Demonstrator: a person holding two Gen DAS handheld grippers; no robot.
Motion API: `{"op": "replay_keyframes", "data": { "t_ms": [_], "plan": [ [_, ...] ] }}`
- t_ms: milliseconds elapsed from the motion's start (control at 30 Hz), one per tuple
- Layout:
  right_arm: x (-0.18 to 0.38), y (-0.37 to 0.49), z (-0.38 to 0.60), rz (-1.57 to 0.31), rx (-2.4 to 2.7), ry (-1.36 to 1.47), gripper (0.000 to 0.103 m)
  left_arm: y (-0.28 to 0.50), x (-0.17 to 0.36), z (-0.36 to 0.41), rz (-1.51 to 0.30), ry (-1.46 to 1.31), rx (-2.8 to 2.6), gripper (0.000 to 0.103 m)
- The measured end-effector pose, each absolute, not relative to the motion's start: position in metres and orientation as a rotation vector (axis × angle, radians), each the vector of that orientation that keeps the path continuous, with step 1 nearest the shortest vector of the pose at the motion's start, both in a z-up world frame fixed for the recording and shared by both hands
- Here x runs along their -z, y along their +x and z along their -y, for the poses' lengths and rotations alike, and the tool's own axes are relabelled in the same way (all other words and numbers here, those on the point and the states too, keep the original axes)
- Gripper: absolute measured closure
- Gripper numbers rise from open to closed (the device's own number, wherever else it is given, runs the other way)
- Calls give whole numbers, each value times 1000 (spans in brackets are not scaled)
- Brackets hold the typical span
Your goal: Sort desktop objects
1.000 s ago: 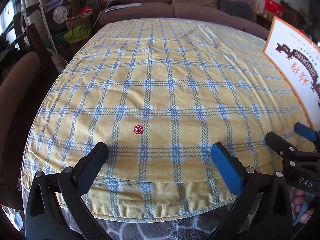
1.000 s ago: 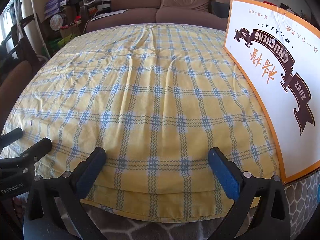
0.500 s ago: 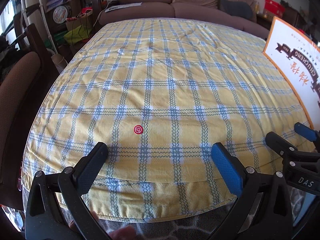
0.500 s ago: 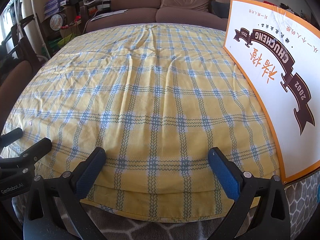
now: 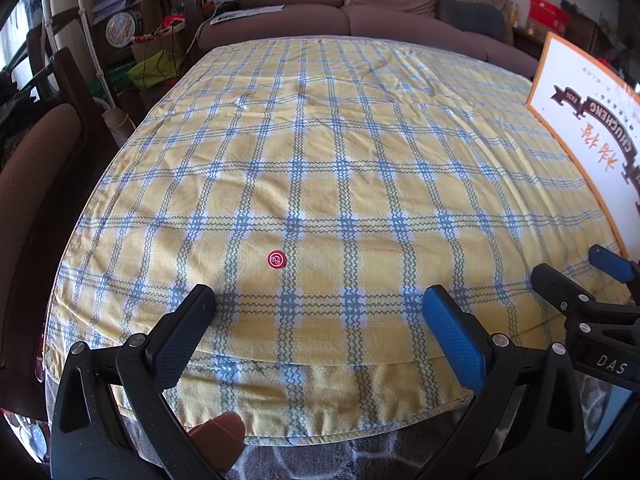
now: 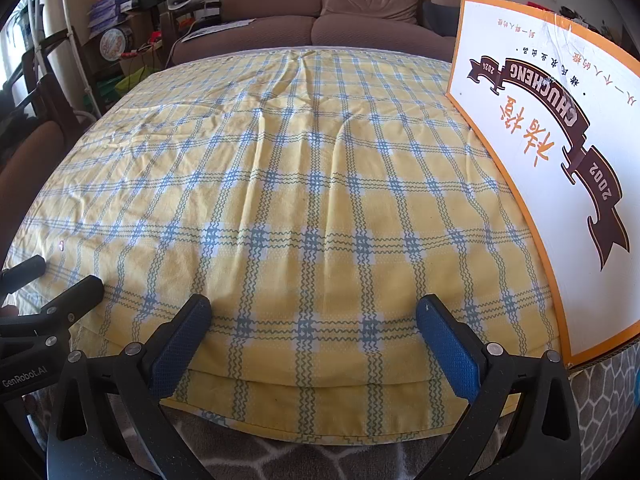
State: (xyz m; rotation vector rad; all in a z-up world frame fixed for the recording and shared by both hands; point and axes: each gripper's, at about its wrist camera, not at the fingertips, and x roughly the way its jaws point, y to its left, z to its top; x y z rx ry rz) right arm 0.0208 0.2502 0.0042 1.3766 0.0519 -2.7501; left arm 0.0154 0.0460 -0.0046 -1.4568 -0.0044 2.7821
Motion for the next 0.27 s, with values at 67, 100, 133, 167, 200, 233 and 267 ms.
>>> {"op": "replay_keyframes", "data": {
  "t_ms": [67, 100, 133, 167, 200, 233, 267],
  "plan": [
    [-4, 21, -250, -52, 2750, 1377, 0, 15, 4, -47, -4, -1457, -2784, 0],
    [-4, 21, -250, -52, 2750, 1376, 0, 15, 4, -46, -4, -1457, -2784, 0],
    [-4, 21, -250, -52, 2750, 1376, 0, 15, 4, -46, -3, -1457, -2784, 0],
    [-4, 21, -250, -52, 2750, 1377, 0, 15, 4, -46, -3, -1457, -2783, 0],
    [-4, 21, -250, -52, 2750, 1377, 0, 15, 4, -46, -3, -1457, -2784, 0],
    [-4, 21, -250, -52, 2750, 1377, 0, 15, 4, -46, -3, -1457, -2783, 0],
    [-4, 21, -251, -52, 2750, 1377, 0, 15, 4, -46, -2, -1457, -2783, 0]
  ]
}}
